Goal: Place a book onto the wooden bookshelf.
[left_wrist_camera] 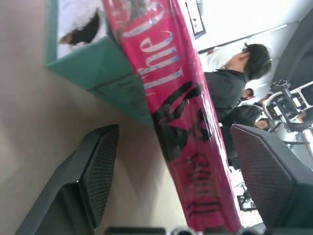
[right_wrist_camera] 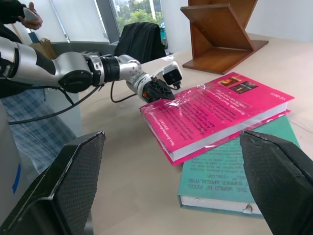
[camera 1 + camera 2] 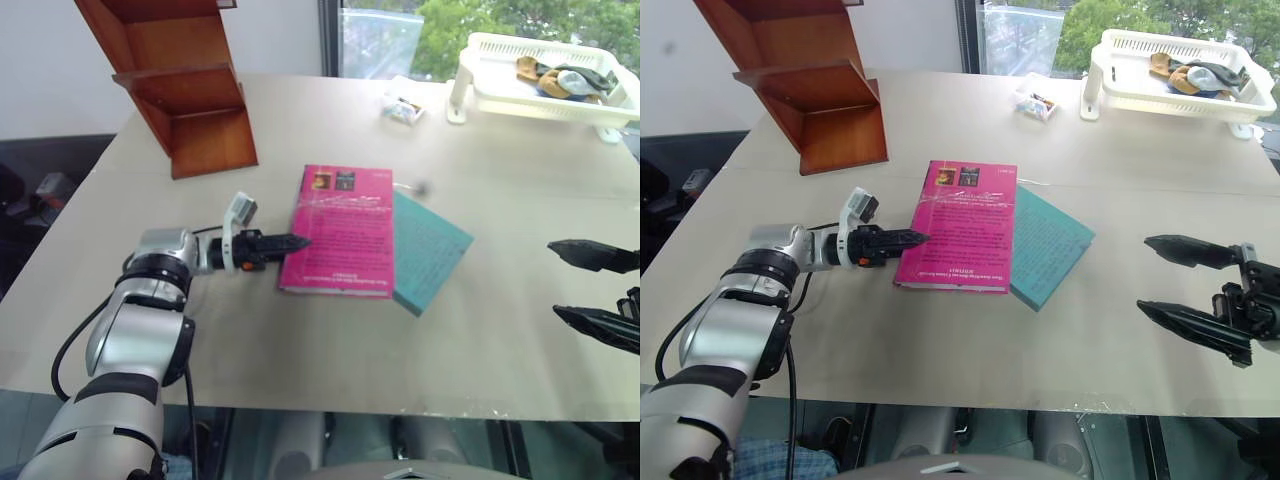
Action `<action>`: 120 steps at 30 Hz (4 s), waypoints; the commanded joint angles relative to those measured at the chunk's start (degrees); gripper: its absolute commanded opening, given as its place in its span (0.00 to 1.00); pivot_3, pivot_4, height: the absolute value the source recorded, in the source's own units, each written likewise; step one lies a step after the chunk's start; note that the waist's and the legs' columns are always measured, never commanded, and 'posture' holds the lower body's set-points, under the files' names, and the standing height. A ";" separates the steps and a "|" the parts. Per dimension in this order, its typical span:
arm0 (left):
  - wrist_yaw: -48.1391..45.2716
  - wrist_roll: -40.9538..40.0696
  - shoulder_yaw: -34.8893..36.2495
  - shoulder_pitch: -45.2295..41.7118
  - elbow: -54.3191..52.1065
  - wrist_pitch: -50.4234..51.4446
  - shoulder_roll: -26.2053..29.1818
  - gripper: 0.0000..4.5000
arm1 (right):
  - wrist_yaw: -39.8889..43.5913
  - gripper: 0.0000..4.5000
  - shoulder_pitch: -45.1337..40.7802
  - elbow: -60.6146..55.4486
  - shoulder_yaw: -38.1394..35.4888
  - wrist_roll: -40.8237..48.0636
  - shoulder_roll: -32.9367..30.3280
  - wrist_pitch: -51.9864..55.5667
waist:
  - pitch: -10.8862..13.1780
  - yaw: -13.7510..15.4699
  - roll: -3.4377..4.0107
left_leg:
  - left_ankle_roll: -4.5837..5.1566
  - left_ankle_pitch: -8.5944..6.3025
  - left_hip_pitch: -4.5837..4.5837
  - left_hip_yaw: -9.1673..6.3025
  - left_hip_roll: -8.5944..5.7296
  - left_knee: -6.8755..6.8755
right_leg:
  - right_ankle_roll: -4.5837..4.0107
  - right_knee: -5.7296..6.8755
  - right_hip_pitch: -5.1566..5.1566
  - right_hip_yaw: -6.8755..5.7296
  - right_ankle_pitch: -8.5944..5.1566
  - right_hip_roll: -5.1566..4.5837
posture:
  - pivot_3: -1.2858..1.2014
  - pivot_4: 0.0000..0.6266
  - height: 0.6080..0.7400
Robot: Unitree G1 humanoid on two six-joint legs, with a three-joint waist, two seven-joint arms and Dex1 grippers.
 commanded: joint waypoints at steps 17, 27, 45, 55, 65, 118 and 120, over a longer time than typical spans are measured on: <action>-0.44 -10.08 1.89 3.11 -12.37 4.84 2.27 0.06 | 2.64 1.00 0.19 1.94 -1.95 -1.01 -2.17 0.14 | 0.00 -0.05 0.00 | 0.00 0.00 -0.01 -0.03 0.00 0.03 | 0.00 0.01 0.01 -0.02 0.00 0.00 | 0.52 0.24 1.00; 5.80 -10.91 11.78 1.32 -41.01 -3.87 6.09 0.06 | 3.71 1.00 -2.88 7.46 -3.03 -0.76 -2.30 -0.40 | 0.00 0.14 0.02 | -0.02 0.01 -0.01 -0.06 -0.01 0.06 | 0.00 -0.01 0.05 -0.06 0.00 -0.05 | 0.52 0.24 1.00; 51.69 40.88 4.95 -21.39 -31.22 -73.03 5.82 0.06 | 4.43 1.00 -7.67 13.87 0.60 -4.29 0.95 -3.33 | 0.02 1.26 0.02 | -0.01 0.01 -0.08 0.02 -0.03 0.19 | 0.03 -0.04 0.03 0.03 0.02 0.09 | 0.52 0.24 1.00; 64.81 65.54 -7.02 -32.91 -10.41 -80.64 14.88 0.06 | 4.24 1.00 -10.37 13.62 -2.83 6.16 2.25 -0.05 | 0.02 1.01 0.03 | 0.00 0.01 -0.05 0.03 -0.01 0.11 | 0.04 -0.01 -0.01 0.02 0.01 0.14 | 0.52 0.24 1.00; 63.50 70.42 -11.29 -40.61 -2.54 -79.99 12.30 0.06 | 4.86 1.00 -15.66 17.93 0.26 7.98 3.28 0.58 | 0.10 1.39 -0.09 | -0.01 0.01 -0.28 -0.05 -0.06 0.15 | 0.04 -0.04 -0.11 -0.11 0.01 0.08 | 0.52 0.24 1.00; 49.10 75.00 -11.55 -30.49 -6.25 -61.50 24.05 0.76 | 10.96 1.00 -25.64 29.99 1.21 2.76 2.88 -0.25 | 0.11 -0.26 -0.05 | 0.02 0.02 -0.88 0.07 0.03 0.85 | 0.05 1.02 -1.01 0.13 0.00 0.18 | 0.52 0.24 1.00; 46.56 71.11 -8.68 -28.37 -8.75 -61.67 24.73 0.76 | 11.03 1.00 -25.08 30.28 0.91 2.47 2.57 -0.20 | 0.11 -0.26 -0.05 | 0.01 0.03 -0.88 0.07 0.04 0.85 | 0.05 1.03 -1.02 0.13 0.00 0.19 | 0.52 0.24 1.00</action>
